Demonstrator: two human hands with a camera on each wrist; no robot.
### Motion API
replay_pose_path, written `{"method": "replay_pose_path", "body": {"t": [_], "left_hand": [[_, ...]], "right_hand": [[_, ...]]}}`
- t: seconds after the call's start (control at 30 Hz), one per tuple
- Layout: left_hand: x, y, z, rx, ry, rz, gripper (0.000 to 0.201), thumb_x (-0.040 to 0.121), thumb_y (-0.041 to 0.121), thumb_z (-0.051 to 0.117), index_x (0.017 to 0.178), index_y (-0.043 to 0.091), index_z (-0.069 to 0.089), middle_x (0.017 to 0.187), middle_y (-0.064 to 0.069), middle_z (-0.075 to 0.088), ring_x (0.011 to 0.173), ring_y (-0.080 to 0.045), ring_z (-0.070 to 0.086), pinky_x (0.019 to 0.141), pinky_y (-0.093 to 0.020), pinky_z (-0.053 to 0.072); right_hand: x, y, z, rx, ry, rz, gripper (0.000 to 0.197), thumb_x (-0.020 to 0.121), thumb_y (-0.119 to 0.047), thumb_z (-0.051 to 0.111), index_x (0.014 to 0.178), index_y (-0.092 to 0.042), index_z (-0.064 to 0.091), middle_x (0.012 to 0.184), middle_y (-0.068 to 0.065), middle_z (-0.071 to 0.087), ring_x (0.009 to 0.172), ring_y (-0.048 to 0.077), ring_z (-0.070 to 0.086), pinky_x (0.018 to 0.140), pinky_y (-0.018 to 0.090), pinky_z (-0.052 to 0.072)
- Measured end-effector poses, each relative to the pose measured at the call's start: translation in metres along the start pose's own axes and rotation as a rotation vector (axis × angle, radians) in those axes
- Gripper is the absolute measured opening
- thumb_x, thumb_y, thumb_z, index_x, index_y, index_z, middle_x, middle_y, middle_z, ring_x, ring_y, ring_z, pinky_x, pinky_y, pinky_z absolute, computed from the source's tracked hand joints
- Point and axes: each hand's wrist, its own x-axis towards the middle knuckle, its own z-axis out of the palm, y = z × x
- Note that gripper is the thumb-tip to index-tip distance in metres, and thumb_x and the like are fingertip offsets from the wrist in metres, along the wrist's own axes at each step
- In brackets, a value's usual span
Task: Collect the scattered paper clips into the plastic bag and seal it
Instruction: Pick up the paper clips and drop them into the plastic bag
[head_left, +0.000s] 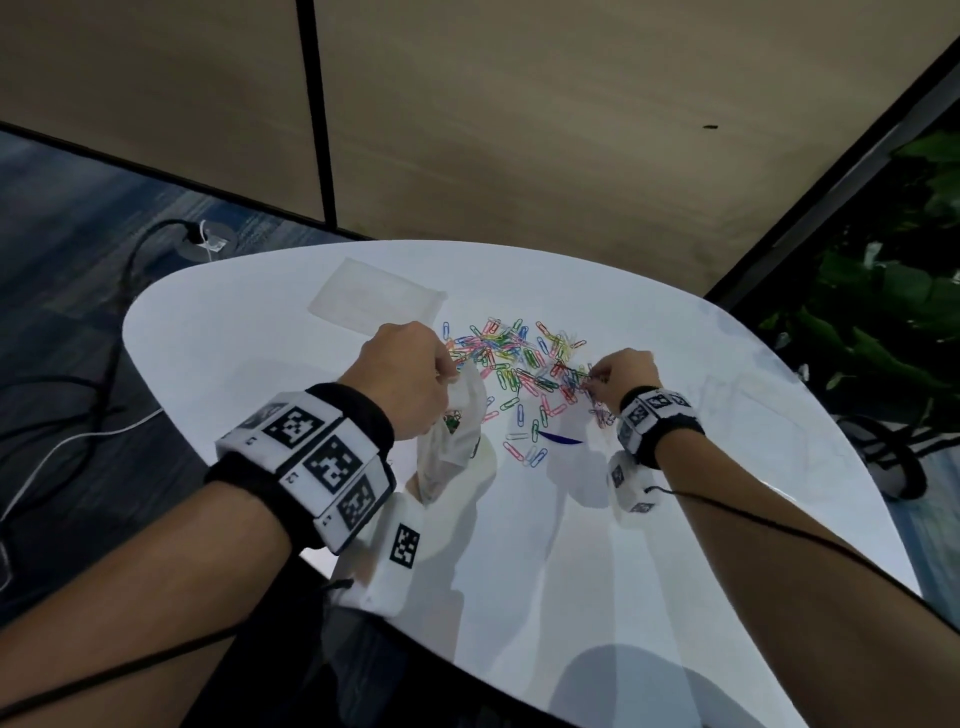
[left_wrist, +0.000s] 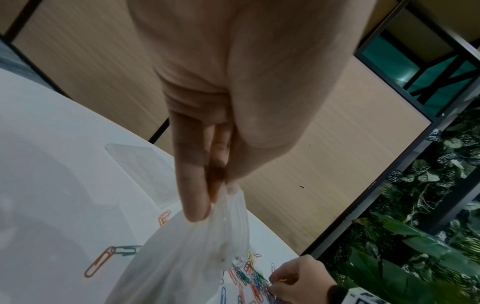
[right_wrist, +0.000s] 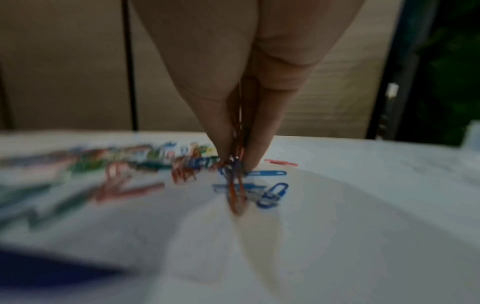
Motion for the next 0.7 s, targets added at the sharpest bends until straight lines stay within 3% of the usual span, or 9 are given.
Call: {"method": "replay_pose_path", "body": {"t": [0.13,0.2,0.3,0.37,0.5,0.6,0.7], "left_hand": [[-0.003,0.005,0.002,0.032,-0.012,0.005,0.025,0.092,0.006,0.056,0.107,0.013,0.074,0.106,-0.017,0.070,0.093,-0.034,0.071,0.087,-0.039,0.060],[-0.004,0.007,0.001,0.031,-0.012,-0.008,0.025,0.093,0.007,0.055,0.109,0.013,0.074,0.109,-0.016,0.070,0.096,-0.034,0.071,0.085,-0.035,0.059],[-0.005,0.010,0.001,0.020,-0.014,-0.023,0.025,0.093,0.006,0.056,0.110,0.011,0.073,0.110,-0.016,0.070,0.097,-0.033,0.071,0.078,-0.031,0.058],[-0.005,0.010,0.001,0.005,-0.022,-0.033,0.025,0.092,0.005,0.056,0.108,0.010,0.074,0.106,-0.015,0.071,0.095,-0.032,0.072,0.073,-0.029,0.056],[-0.007,0.010,0.000,-0.012,-0.008,-0.050,0.021,0.090,0.007,0.058,0.099,0.010,0.077,0.100,-0.016,0.073,0.092,-0.033,0.072,0.071,-0.028,0.055],[-0.011,0.011,-0.002,-0.021,0.010,-0.052,0.020,0.088,0.006,0.059,0.096,0.009,0.078,0.097,-0.017,0.073,0.091,-0.034,0.072,0.074,-0.032,0.058],[-0.012,0.011,-0.002,-0.015,0.005,-0.048,0.021,0.085,0.003,0.059,0.090,0.008,0.079,0.093,-0.018,0.073,0.089,-0.035,0.073,0.078,-0.036,0.061]], "right_hand": [[-0.015,0.011,-0.020,0.630,0.004,0.205,0.011,0.077,-0.009,0.080,0.088,-0.006,0.079,0.086,0.011,0.077,0.074,0.022,0.075,0.081,0.034,0.060],[-0.031,0.003,-0.034,0.898,-0.060,0.212,0.009,0.075,-0.006,0.081,0.083,-0.004,0.078,0.082,0.015,0.076,0.077,0.027,0.075,0.083,0.037,0.060],[-0.062,-0.031,-0.057,1.251,-0.199,0.130,0.017,0.080,-0.003,0.075,0.095,0.005,0.073,0.092,0.019,0.074,0.081,0.025,0.073,0.078,0.028,0.060],[-0.086,-0.062,-0.065,1.357,-0.331,0.084,0.026,0.083,-0.002,0.072,0.106,0.010,0.069,0.098,0.019,0.073,0.081,0.020,0.072,0.073,0.022,0.059],[-0.122,-0.107,-0.058,1.284,-0.529,-0.014,0.025,0.085,0.001,0.070,0.105,0.016,0.066,0.090,0.017,0.072,0.079,0.020,0.071,0.075,0.024,0.060],[-0.135,-0.128,-0.041,1.051,-0.457,-0.049,0.018,0.083,0.004,0.070,0.098,0.014,0.069,0.082,0.018,0.070,0.068,0.021,0.068,0.076,0.030,0.062],[-0.143,-0.144,-0.029,0.796,-0.351,-0.142,0.008,0.076,-0.003,0.070,0.079,-0.004,0.077,0.075,0.016,0.072,0.071,0.031,0.070,0.081,0.045,0.060]]}}
